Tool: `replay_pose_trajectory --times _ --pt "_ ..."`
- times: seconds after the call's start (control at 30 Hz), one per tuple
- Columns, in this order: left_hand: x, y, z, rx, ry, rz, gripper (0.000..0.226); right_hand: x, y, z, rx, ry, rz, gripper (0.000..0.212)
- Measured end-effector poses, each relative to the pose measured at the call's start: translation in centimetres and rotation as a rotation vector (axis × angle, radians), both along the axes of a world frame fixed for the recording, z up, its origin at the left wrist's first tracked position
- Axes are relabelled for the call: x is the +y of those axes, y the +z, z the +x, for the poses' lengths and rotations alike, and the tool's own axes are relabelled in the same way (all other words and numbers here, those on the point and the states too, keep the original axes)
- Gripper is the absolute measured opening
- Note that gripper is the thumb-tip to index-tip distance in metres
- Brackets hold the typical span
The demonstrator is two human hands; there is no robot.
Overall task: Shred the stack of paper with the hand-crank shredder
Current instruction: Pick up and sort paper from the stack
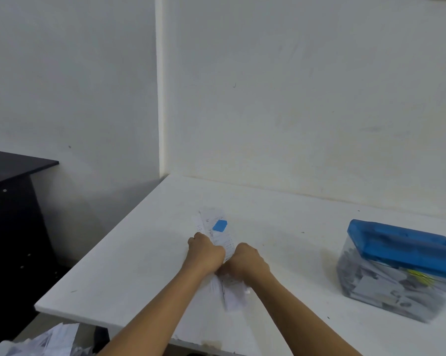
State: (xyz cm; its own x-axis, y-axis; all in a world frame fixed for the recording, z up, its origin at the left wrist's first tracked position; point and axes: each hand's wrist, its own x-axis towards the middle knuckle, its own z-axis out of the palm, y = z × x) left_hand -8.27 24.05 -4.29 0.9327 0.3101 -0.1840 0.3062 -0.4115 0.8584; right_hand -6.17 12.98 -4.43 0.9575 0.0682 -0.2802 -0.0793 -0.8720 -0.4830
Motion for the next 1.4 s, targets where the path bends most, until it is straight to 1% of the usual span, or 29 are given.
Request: replay_pose_trajectory --times 0.03,0.13,0.2,0.27,0.3,0.37,0.43,0.47,0.53,0.63,0.67,0.77,0.83,0.93,1.0,1.07,1.2,1.27,1.4 --pt "0.0 0.1 -0.2 0.017 0.011 -0.017 0.063 0.0 0.0 0.0 0.012 -0.006 0.017 0.020" --pt "0.6 -0.4 -0.4 0.013 0.038 -0.033 0.034 -0.1 -0.4 0.0 0.039 -0.026 0.064 0.025" --pt "0.9 -0.9 -0.4 0.012 0.064 -0.058 0.023 -0.1 -0.5 -0.1 0.019 -0.025 0.046 0.027" --pt "1.0 -0.9 -0.5 0.011 0.078 -0.079 0.016 0.1 -0.4 -0.3 -0.045 -0.006 -0.019 0.028" --pt "1.0 -0.9 -0.4 0.010 0.076 -0.096 0.016 0.3 -0.2 -0.4 -0.074 0.003 -0.041 0.030" --pt "1.1 -0.8 -0.4 0.007 0.065 -0.117 0.024 0.7 0.0 -0.4 -0.074 0.001 -0.025 0.038" --pt "1.0 -0.7 -0.4 0.006 0.073 -0.135 0.034 0.8 0.1 -0.5 -0.002 -0.012 0.052 0.049" --pt "1.0 -0.6 -0.6 -0.001 0.078 -0.162 0.035 0.6 0.0 -0.3 0.028 -0.015 0.108 0.049" --pt "1.1 -0.5 -0.9 -0.010 0.089 -0.223 0.024 0.0 -0.4 0.1 0.066 -0.037 0.239 0.039" --pt "1.2 -0.3 -1.1 -0.008 0.109 -0.255 0.015 -0.6 -0.9 0.6 0.102 -0.089 0.335 0.040" --pt "1.1 -0.2 -1.1 -0.005 0.113 -0.259 0.015 -0.7 -1.1 0.7 0.084 -0.085 0.308 0.040" --pt "1.1 -0.5 -0.8 0.001 0.111 -0.263 0.015 -0.1 -1.1 0.2 -0.055 -0.051 0.045 0.042" --pt "1.1 -0.8 -0.4 0.017 0.106 -0.291 0.027 0.5 -1.1 0.0 -0.128 -0.048 -0.039 0.044" --pt "1.1 -0.9 -0.2 0.041 0.104 -0.320 0.034 1.0 -1.1 0.0 -0.143 -0.049 -0.054 0.050" --pt "1.1 -0.9 -0.2 0.039 0.107 -0.351 0.034 1.1 -1.1 0.1 -0.088 -0.082 0.013 0.053" --pt "1.1 -0.9 -0.3 0.044 0.109 -0.386 0.034 0.9 -1.1 0.1 -0.045 -0.113 0.090 0.050" --pt "1.0 -0.9 -0.8 0.045 0.104 -0.444 0.034 0.6 -1.0 0.2 0.004 -0.129 0.139 0.041" --pt "0.9 -1.1 -0.8 0.046 0.096 -0.462 0.035 0.7 -0.9 0.2 0.006 -0.124 0.115 0.041" --pt "0.7 -1.5 -1.0 0.044 0.106 -0.478 0.040 0.9 -0.4 -0.2 -0.061 -0.089 -0.013 0.038"
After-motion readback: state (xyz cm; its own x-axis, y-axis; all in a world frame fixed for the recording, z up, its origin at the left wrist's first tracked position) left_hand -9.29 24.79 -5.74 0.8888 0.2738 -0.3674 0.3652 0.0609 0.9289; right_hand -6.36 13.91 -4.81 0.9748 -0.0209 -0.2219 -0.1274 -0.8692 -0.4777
